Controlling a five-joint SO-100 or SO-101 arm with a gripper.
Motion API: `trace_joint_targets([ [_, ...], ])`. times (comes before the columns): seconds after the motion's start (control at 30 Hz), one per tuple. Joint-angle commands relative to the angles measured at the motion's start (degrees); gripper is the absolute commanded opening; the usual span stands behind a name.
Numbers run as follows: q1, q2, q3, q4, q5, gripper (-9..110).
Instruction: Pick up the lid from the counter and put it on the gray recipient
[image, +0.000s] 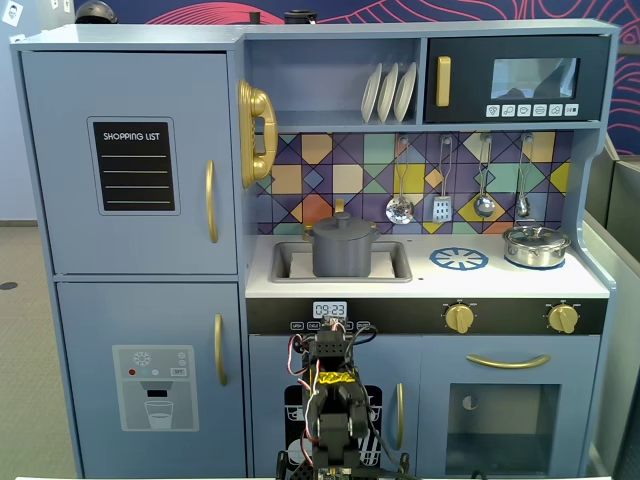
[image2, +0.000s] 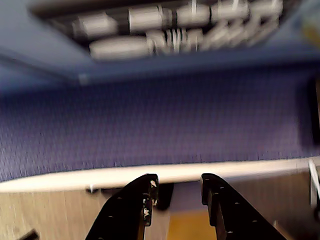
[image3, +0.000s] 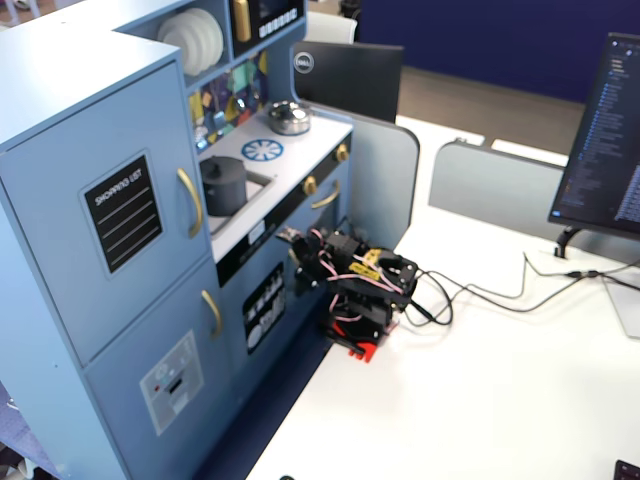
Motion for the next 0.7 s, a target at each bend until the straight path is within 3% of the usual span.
trace_joint_targets([
  [0.0, 2.11, 0.79, -0.44, 6.50, -0.62, 0],
  [0.23, 3.60, 0.88, -0.44, 17.14, -2.90, 0],
  [0.67, 4.22, 0.88, -0.44, 17.14, -1.14, 4],
])
